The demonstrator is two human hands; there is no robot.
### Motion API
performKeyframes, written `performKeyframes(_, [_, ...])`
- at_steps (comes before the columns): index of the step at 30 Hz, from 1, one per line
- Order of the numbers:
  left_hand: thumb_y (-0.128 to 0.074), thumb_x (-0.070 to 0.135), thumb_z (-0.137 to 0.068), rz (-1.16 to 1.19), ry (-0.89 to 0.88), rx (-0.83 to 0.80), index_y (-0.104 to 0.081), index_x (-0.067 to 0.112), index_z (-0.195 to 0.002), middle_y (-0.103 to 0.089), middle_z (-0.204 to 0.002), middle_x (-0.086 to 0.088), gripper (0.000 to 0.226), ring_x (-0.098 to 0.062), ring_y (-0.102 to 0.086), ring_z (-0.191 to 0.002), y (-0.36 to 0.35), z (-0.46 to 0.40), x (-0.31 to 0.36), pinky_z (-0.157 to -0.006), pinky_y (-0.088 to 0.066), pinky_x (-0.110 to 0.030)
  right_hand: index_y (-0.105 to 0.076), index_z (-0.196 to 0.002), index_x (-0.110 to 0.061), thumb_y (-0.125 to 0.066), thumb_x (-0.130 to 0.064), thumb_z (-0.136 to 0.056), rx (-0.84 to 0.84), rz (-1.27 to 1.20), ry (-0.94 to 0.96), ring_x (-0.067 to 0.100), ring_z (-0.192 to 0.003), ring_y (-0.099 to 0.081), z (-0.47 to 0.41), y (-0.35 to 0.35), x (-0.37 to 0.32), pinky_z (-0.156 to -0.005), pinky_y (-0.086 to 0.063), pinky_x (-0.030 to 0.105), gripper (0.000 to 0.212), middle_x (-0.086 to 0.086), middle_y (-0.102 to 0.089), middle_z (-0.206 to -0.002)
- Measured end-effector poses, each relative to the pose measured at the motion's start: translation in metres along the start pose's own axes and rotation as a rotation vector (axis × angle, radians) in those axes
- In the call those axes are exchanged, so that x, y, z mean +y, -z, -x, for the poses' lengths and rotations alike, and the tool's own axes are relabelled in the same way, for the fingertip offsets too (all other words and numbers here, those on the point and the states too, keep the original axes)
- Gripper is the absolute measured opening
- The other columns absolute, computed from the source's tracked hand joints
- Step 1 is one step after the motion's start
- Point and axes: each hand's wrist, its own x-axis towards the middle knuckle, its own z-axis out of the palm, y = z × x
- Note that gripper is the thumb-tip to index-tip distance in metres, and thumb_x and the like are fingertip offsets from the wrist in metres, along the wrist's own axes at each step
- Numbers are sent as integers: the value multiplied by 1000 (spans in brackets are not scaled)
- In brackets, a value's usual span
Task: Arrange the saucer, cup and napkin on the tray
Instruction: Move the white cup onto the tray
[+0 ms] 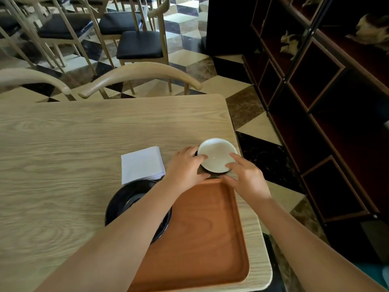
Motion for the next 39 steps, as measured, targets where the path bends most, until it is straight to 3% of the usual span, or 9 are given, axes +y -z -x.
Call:
performKeyframes(4, [-82, 30, -66, 98, -16, 123, -66, 7, -109, -60, -122, -14, 51, -33, -51, -115, 5, 7, 5, -91, -48, -47, -71, -88, 4, -84, -4, -63, 29, -43, 30, 39, -100, -65, 3, 2, -1, -74, -57, 53, 29, 27, -63, -118])
performKeyframes(9, [-84, 31, -61, 153, -48, 266, -69, 8, -96, -65, -108, -11, 45, -32, -59, -97, 20, 30, 15, -78, -53, -40, -71, -92, 0, -85, -6, -62, 105, -73, 130, 35, -104, -64, 16, 21, -4, -82, -56, 48, 34, 23, -64, -118])
performKeyframes(16, [-83, 33, -62, 166, -14, 281, -67, 12, -92, -67, -103, -7, 40, -27, -61, -91, 16, 84, 30, -80, -52, -37, -70, -93, -4, -86, -12, -61, 24, -68, 225, 31, -104, -65, 54, 30, -7, -74, -60, 46, 37, 19, -64, -120])
performKeyframes(20, [-84, 31, -61, 189, 48, 236, -67, 11, -90, -68, -102, -8, 39, -28, -61, -93, 2, 99, 38, -80, -53, -39, -71, -92, -6, -86, -14, -61, -34, -77, 215, 28, -105, -65, 67, 25, -2, -78, -59, 41, 35, 16, -65, -120])
performKeyframes(39, [-70, 41, -71, 149, 79, 228, -63, 14, -97, -64, -113, -7, 38, -25, -58, -102, -19, 102, 40, -84, -50, -35, -71, -94, -9, -86, -21, -60, -34, 83, 285, 26, -103, -66, 66, 21, 8, -66, -59, 34, 39, 12, -67, -117])
